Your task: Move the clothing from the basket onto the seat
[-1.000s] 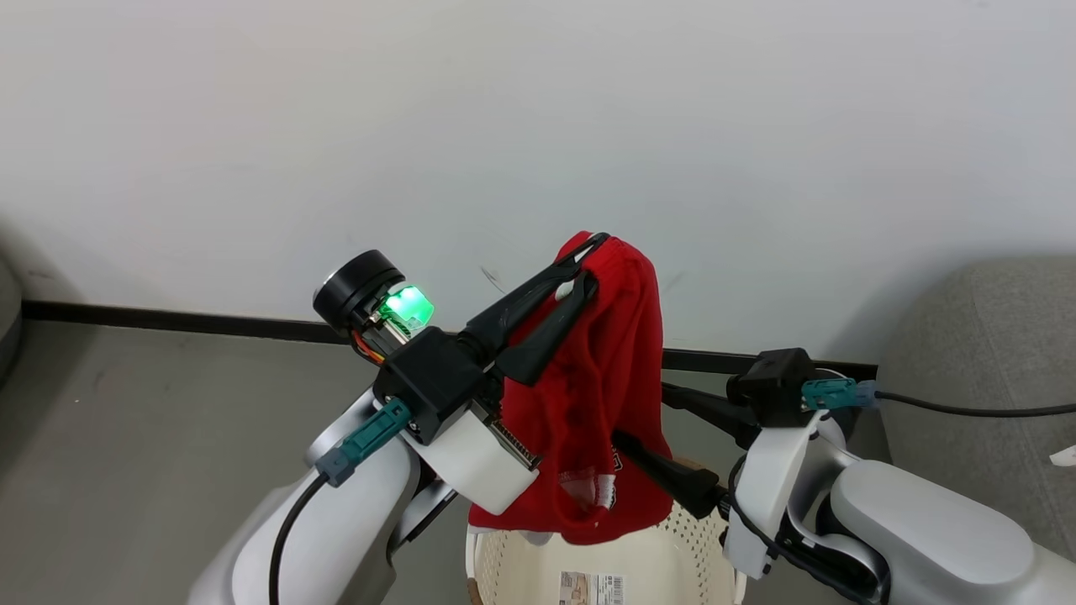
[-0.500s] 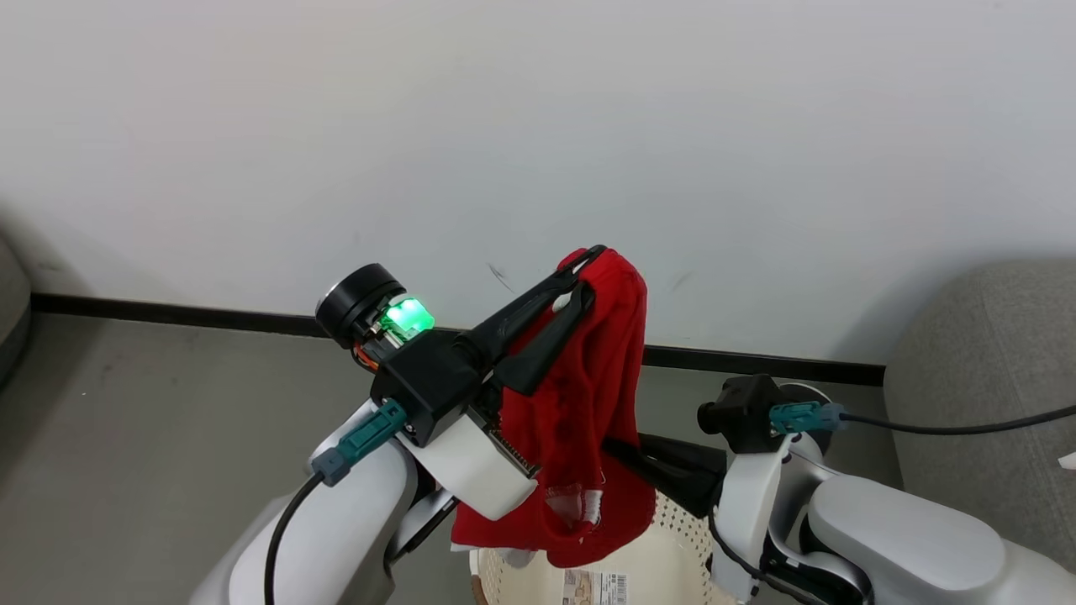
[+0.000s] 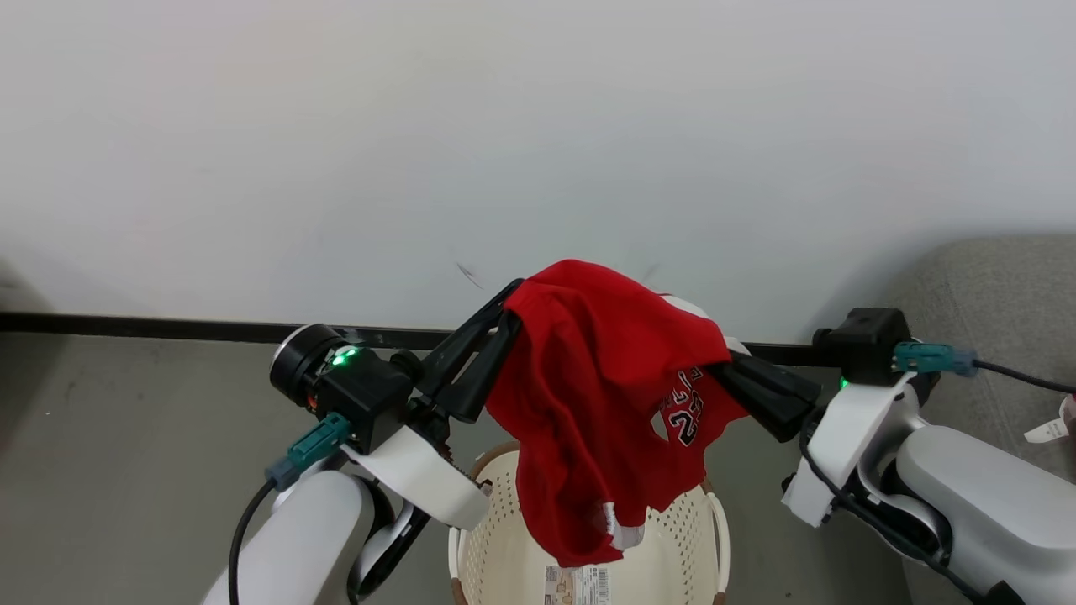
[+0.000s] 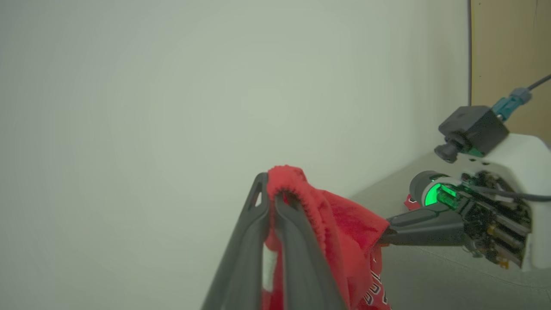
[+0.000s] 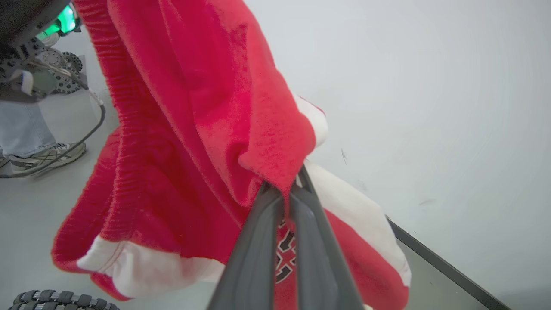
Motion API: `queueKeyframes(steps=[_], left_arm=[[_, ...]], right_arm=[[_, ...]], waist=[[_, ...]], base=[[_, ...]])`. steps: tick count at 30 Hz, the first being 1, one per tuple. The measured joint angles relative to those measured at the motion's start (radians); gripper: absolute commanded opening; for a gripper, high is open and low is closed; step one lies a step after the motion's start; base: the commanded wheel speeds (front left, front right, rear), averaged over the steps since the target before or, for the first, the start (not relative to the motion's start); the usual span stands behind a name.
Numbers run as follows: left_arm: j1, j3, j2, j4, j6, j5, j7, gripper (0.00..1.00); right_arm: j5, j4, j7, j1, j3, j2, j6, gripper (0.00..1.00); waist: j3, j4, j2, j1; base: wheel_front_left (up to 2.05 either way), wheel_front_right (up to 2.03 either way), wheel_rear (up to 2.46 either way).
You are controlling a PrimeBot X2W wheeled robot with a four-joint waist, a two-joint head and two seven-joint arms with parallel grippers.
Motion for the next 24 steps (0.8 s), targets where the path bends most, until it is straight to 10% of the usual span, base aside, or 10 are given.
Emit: queueKeyframes(steps=[1,3,4,6,24], left_arm=[[0.01,0.005,0.0,0.004,0.006,-0.005,0.0,0.0],[0.032,0.012,0.0,0.013,0.007,-0.014,-0.002,0.45],[0.032,0.012,0.0,0.013,0.007,-0.014,-0.002,0.45],[0.056,0.012,0.001,0.025,0.014,-0.019,-0.004,1.0],[0.113,-0.084,-0.016,0.067,-0.005,-0.053,-0.005,1.0]], right_arm=[[0.01,-0.001,-0.003,0.008,-0.022,-0.002,0.0,0.0],[0.024,-0.002,-0.004,0.026,-0.058,-0.01,0.0,0.0],[0.024,-0.002,-0.004,0.026,-0.058,-0.01,0.0,0.0],[0.027,-0.002,-0.004,0.049,-0.098,-0.024,0.0,0.0],[-0.006,-0.046,-0.004,0.144,-0.471,-0.087,0.0,0.0]], waist=[[0.0,-0.005,0.0,0.0],[0.0,-0.015,0.0,0.0],[0.0,-0.015,0.0,0.0],[0.001,-0.03,0.0,0.0],[0.001,-0.126,0.0,0.0]], base=[[0.0,0.0,0.0],[0.0,0.0,0.0],[0.0,0.0,0.0],[0.0,0.0,0.0],[0.0,0.0,0.0]])
